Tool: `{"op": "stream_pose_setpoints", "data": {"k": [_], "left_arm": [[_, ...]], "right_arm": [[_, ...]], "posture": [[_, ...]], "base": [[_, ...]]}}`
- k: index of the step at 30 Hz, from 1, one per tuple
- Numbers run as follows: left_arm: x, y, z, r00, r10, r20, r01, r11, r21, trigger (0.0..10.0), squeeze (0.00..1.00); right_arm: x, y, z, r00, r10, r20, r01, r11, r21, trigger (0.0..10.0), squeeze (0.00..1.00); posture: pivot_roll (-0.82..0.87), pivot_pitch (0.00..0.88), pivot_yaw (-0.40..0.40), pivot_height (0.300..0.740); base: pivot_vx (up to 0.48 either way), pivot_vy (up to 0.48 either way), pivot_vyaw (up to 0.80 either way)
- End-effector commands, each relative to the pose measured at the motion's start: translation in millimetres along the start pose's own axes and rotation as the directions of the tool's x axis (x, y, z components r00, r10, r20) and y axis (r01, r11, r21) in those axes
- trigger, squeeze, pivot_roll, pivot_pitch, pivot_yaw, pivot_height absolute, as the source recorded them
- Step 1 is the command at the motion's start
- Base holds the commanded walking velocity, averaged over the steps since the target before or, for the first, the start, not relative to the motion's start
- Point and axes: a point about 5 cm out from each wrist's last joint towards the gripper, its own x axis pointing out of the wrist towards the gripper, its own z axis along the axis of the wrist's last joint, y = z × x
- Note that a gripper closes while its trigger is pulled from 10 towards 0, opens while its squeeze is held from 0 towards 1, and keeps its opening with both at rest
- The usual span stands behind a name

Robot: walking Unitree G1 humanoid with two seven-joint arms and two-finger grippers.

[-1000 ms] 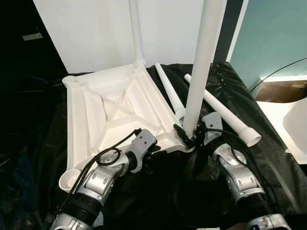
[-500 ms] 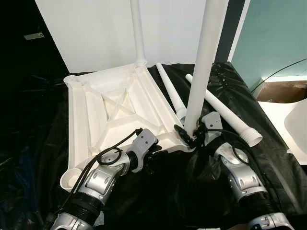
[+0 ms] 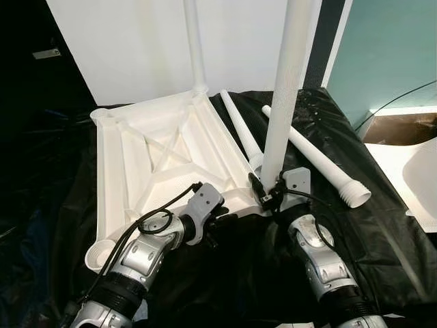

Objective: Building children table

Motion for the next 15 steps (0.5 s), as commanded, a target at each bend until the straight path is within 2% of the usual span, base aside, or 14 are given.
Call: {"op": "stream_pose_setpoints", "data": {"k": [1,3,4,5,7,8,9,10,12,13,14,15], "left_arm": [[4.4,-15.0,-8.2,0.99,-0.138,-0.038,0.137,0.99,-0.008,10.0,0.0],[4.1,-15.1,-8.6,0.99,-0.136,-0.039,0.136,0.991,-0.009,10.0,0.0],[3.8,-15.6,-9.1,0.99,-0.135,-0.039,0.135,0.991,-0.01,10.0,0.0],[3.8,-15.6,-9.1,0.99,-0.135,-0.039,0.135,0.991,-0.01,10.0,0.0],[3.3,-16.4,-10.3,0.99,-0.134,-0.04,0.133,0.991,-0.014,10.0,0.0],[3.3,-16.5,-10.5,0.99,-0.134,-0.04,0.133,0.991,-0.015,10.0,0.0],[3.3,-16.5,-10.5,0.99,-0.134,-0.04,0.133,0.991,-0.015,10.0,0.0],[3.5,-16.4,-10.5,0.99,-0.133,-0.04,0.132,0.991,-0.015,10.0,0.0],[3.5,-16.4,-10.5,0.99,-0.133,-0.04,0.132,0.991,-0.015,10.0,0.0],[4.0,-16.2,-10.3,0.99,-0.132,-0.04,0.132,0.991,-0.015,10.0,0.0],[4.0,-16.2,-10.3,0.99,-0.132,-0.04,0.132,0.991,-0.015,10.0,0.0],[4.7,-15.8,-9.8,0.99,-0.133,-0.038,0.133,0.991,-0.014,10.0,0.0]], "right_arm": [[-0.5,-11.3,-8.5,0.996,-0.065,-0.055,0.064,0.998,-0.02,10.0,0.0],[1.0,-8.6,-8.3,0.997,-0.045,-0.062,0.044,0.999,-0.015,10.0,0.0],[1.9,-5.3,-5.5,0.999,-0.005,-0.044,0.005,1.0,-0.002,10.0,1.0],[1.9,-5.3,-5.5,0.999,-0.005,-0.044,0.005,1.0,-0.002,10.0,1.0],[5.6,3.7,1.0,0.98,0.195,-0.034,-0.195,0.981,0.009,10.0,1.0],[6.4,5.6,4.1,0.965,0.262,-0.028,-0.262,0.965,-0.001,10.0,1.0],[6.4,5.6,4.1,0.965,0.262,-0.028,-0.262,0.965,-0.001,10.0,1.0],[8.3,4.1,6.3,0.95,0.311,-0.035,-0.311,0.95,-0.011,10.0,0.0],[8.3,4.1,6.3,0.95,0.311,-0.035,-0.311,0.95,-0.011,10.0,0.0],[9.6,-0.4,11.3,0.932,0.361,-0.03,-0.362,0.931,-0.041,10.0,0.0],[9.6,-0.4,11.3,0.932,0.361,-0.03,-0.362,0.931,-0.041,10.0,0.0],[10.6,-8.1,16.7,0.906,0.422,-0.037,-0.424,0.902,-0.086,10.0,0.0]], "posture": [[-0.03,0.0,0.063,0.74],[-0.02,0.0,0.06,0.74],[-0.02,0.0,0.06,0.74],[-0.02,0.0,0.06,0.74],[-0.02,0.0,0.058,0.74],[-0.02,0.0,0.058,0.74],[-0.02,0.0,0.058,0.74],[-0.02,0.0,0.058,0.74],[-0.02,0.0,0.058,0.74],[-0.03,0.0,0.06,0.74],[-0.03,0.0,0.06,0.74],[-0.03,0.0,0.059,0.74]], "base": [[0.0,0.0,0.0],[0.0,0.0,0.0],[0.0,0.0,0.0],[0.0,0.0,0.0],[0.0,0.0,0.0],[0.0,0.0,0.0],[0.0,0.0,0.0],[0.0,0.0,0.0],[0.0,0.0,0.0],[0.0,0.0,0.0],[0.0,0.0,0.0],[0.0,0.0,0.0]]}}
